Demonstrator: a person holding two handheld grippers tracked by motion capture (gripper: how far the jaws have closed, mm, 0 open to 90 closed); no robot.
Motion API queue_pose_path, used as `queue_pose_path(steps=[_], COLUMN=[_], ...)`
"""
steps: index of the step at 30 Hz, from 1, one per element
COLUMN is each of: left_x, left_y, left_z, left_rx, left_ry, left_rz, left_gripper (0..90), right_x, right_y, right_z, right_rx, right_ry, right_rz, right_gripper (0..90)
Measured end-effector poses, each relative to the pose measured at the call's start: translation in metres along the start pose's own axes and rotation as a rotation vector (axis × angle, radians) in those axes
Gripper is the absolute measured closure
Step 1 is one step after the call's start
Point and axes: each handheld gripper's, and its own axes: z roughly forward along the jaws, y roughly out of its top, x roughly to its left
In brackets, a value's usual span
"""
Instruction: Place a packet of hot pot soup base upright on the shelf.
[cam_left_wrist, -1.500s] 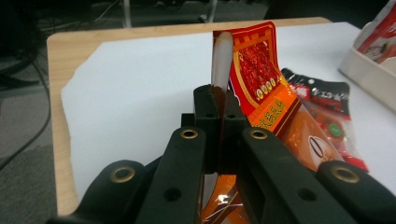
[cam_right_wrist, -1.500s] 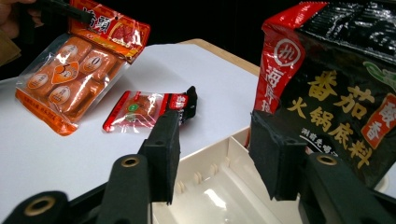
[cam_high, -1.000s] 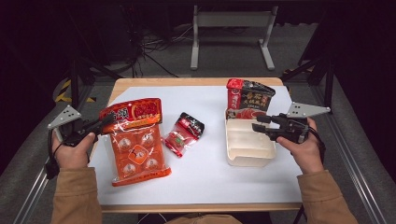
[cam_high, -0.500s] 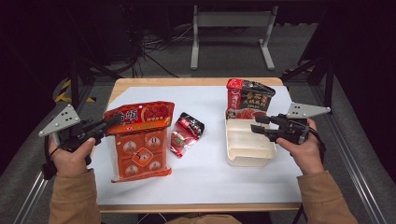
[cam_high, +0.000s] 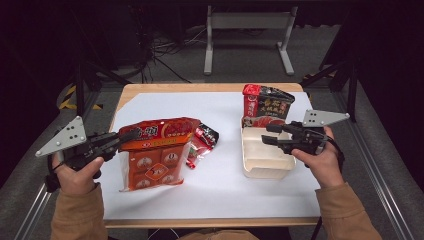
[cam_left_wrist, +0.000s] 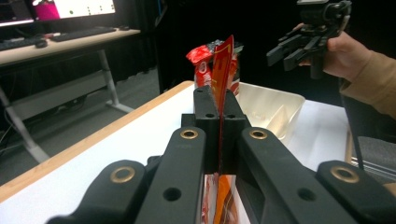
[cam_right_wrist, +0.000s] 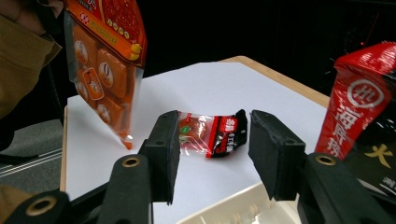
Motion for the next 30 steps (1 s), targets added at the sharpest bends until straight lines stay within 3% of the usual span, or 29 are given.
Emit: queue_pose_path(steps=[7, 12, 17, 26, 30], left_x=[-0.014, -0.014, -0.017, -0.034, -0.037], left_y=[0.010, 0.010, 0.012, 0.023, 0.024], left_z=[0.004, 0.008, 0.015, 0.033, 0.042], left_rx=[0.004, -0.013, -0.035, -0.055, -0.067], left_ry=[0.008, 0.006, -0.029, -0.073, -0.090], left_rz=[0.063, 0.054, 0.043, 0.066, 0.053], left_gripper=[90.0, 90.0, 90.0, 90.0, 90.0], right_x=[0.007, 0.011, 0.019, 0.033, 0.037], right_y=[0.009, 0.017, 0.023, 0.026, 0.025], right_z=[0.007, 0.021, 0.039, 0.069, 0.079], right_rx=[-0.019, -0.021, -0.044, -0.036, -0.032], right_ry=[0.024, 0.046, 0.077, 0.132, 0.147], right_rz=[-0.013, -0.030, -0.058, -0.083, -0.092], right_gripper=[48.3, 44.1, 41.3, 39.0, 37.6])
